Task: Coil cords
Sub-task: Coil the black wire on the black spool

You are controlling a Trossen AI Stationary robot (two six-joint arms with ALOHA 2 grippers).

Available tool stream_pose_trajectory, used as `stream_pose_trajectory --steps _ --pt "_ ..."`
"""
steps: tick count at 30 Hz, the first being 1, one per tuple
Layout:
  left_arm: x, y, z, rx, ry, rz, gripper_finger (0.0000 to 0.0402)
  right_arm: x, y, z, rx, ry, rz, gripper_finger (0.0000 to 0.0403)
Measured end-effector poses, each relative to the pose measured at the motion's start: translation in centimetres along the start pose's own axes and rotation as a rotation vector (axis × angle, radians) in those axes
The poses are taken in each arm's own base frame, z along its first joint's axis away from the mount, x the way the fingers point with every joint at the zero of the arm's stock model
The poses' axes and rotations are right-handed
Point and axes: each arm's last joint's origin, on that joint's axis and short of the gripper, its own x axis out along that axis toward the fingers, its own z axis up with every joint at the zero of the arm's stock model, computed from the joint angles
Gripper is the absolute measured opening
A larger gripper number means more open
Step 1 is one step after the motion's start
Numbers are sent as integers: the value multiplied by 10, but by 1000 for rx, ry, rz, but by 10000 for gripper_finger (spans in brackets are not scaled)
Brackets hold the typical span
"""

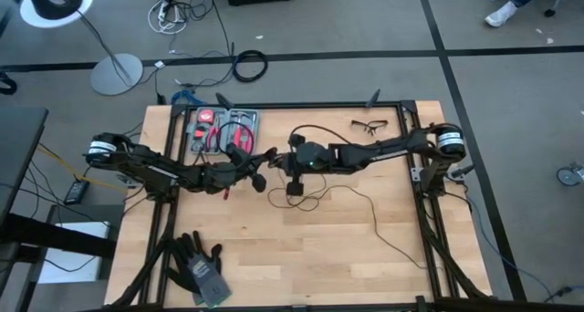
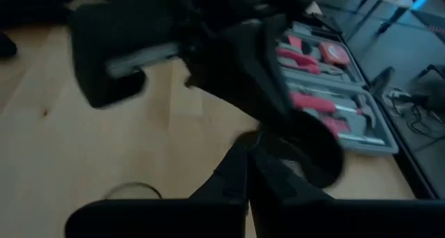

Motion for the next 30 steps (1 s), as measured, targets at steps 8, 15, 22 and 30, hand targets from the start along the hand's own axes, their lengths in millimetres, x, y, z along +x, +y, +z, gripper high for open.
stream_pose_trajectory --steps 8,15,22,30 --pt "0 -1 0 -30 14 -42 0 -3 -12 -1 38 10 54 0" --pt "0 -1 1 -88 2 -47 0 -4 -8 2 52 -26 92 0" --pt "3 1 10 -168 -59 -57 0 4 1 -2 75 -22 136 0" --pt "5 2 17 -231 -111 -96 0 11 4 -8 82 2 142 0"
